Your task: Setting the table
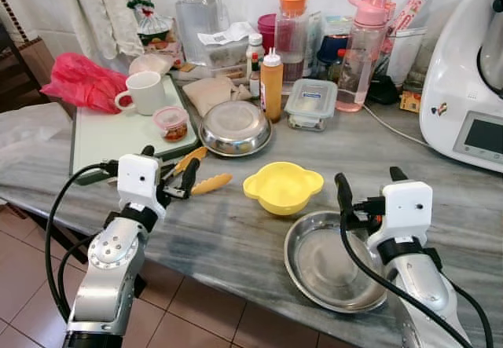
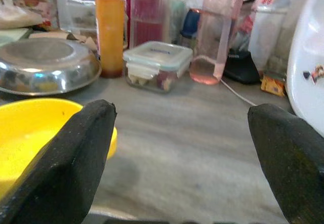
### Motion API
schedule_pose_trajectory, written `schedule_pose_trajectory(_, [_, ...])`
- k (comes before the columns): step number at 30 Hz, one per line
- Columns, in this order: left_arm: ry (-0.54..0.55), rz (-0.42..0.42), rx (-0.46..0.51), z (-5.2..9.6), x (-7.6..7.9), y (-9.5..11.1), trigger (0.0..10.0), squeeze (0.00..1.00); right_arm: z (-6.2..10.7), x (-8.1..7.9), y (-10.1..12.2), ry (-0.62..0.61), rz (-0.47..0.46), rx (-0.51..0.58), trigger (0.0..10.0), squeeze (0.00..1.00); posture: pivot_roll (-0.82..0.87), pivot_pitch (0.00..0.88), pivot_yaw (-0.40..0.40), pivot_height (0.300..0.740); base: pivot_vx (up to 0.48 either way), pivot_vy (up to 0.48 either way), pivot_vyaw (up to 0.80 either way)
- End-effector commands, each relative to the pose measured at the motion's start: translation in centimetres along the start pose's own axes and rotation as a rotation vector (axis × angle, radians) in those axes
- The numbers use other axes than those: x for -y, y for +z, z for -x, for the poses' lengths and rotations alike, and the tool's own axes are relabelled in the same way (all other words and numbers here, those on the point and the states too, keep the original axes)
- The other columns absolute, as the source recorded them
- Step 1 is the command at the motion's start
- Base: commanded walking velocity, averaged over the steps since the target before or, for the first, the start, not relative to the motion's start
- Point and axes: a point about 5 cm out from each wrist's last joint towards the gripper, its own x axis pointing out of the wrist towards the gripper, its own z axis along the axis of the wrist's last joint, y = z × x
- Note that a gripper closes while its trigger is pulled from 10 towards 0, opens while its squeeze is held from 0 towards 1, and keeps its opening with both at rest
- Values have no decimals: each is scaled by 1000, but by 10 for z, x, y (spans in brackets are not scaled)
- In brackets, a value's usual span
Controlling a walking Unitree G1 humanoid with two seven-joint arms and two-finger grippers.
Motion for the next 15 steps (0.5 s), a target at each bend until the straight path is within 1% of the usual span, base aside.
schedule_pose_trajectory(1, [15,-4,-16,6,-2,-2,10000,0,2,0,5,-3,-11,8,10000,0,-141,0,71,740,0,0,0])
schedule_pose_trajectory(3, [15,3,-29,8,-1,-6,10000,0,2,-1,3,0,-12,-2,10000,0,-141,0,70,740,0,0,0])
schedule_pose_trajectory(7, [13,12,-33,7,2,-7,10000,0,1,-2,4,12,-14,0,10000,0,-140,0,65,740,0,0,-780])
schedule_pose_trajectory(13, [6,25,-26,3,5,-4,10000,0,-2,0,6,12,-9,8,10000,0,-141,0,64,740,0,0,-770])
schedule_pose_trajectory(15, [5,24,-26,3,6,-4,10000,0,-3,0,7,10,-8,10,10000,0,-143,0,65,740,0,0,-597])
